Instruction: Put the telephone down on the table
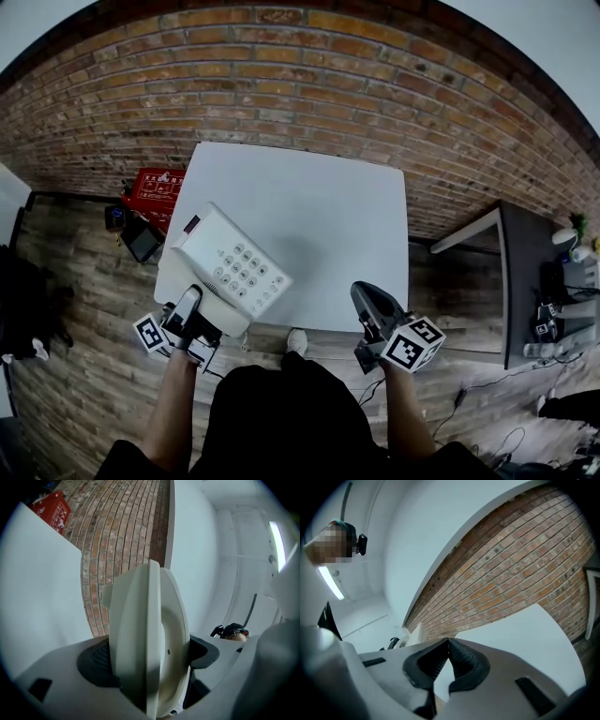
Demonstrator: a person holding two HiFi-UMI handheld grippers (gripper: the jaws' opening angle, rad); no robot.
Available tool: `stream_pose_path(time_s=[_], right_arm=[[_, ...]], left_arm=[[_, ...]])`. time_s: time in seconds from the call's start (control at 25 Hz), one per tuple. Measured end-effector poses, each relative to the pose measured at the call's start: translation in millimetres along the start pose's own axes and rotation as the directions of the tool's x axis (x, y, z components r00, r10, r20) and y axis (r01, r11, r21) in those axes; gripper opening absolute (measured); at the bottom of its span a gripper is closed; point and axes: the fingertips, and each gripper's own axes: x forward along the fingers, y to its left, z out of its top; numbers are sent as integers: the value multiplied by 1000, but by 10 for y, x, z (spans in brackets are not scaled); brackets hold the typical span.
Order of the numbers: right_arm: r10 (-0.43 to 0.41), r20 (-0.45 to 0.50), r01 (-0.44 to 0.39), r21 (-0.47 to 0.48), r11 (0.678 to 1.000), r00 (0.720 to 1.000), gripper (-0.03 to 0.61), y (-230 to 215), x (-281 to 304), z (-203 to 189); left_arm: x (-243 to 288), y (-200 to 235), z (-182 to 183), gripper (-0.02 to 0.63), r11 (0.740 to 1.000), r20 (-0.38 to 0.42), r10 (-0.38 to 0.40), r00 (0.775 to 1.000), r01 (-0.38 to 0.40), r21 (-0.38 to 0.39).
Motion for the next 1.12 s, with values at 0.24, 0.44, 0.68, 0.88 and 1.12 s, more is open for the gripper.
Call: stream_pose_path(time_s=[0.24,0.44,0.68,0.88,1.12], right_arm=[[106,-111,-111,-36,993,988,21,-196,222,-40],[137,-145,-142,-24,990,980,21,-358,325,0],[157,-154,-160,-7,987,976,21,-433,466,47],[162,-160,-165,-6,986,974,21,-414,601,80],[143,-133,-143,9,990,981,22,-431,810,101]], left_arm=[[211,307,-149,414,999,1,53,999,-53,12],[305,424,-239,414,997,1,77,997,-77,10],[379,489,-279,414,997,-24,79,997,-79,0],[432,541,-270,414,996,-59,85,995,-86,-17],[498,663,-201,414,995,-134,88,987,-94,-43]])
